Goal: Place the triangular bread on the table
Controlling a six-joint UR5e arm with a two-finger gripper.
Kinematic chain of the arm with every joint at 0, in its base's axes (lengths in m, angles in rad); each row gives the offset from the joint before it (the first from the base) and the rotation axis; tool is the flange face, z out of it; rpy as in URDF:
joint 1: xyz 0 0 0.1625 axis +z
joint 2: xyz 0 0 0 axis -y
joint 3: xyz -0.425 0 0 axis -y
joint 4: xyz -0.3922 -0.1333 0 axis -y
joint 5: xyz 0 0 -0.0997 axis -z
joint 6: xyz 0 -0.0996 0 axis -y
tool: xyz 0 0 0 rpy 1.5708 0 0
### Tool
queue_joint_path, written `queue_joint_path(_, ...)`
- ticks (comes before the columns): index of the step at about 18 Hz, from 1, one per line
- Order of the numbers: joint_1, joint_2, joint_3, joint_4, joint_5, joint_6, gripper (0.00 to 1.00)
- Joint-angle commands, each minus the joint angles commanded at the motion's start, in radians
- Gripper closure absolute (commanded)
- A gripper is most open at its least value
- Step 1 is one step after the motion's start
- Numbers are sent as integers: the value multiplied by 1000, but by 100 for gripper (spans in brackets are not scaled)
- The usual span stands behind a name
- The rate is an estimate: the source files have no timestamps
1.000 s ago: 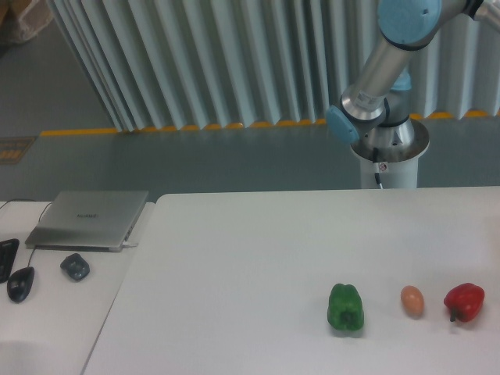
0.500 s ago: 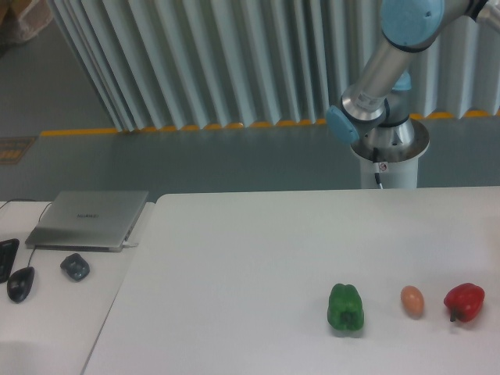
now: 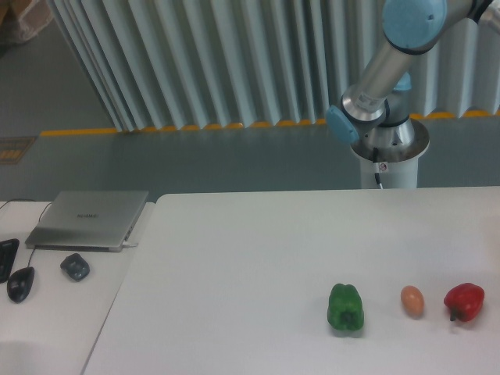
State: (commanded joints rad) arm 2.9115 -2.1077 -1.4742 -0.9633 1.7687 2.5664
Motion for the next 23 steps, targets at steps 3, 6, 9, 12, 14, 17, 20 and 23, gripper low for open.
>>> queue_joint_path(3,-9,6,5,-20,12,-2,65)
queue_joint_path(6,-14,28,15,-67,11,-11,67)
queue_joint_path(9,-15,54,37,-162,-20,-49,67)
queue_joint_path(12,-15,80,44,-245,-107,-107,67)
queue_joint_path(14,-11,98,55,-319,-188,-156,67)
queue_joint_path(17,-15,113,61,-374,-212,-195,67)
queue_joint_path(20,-25,132,63,-442,-238,-226,68)
queue_joint_path(23,-31,143,74,-482,-239,-227,68)
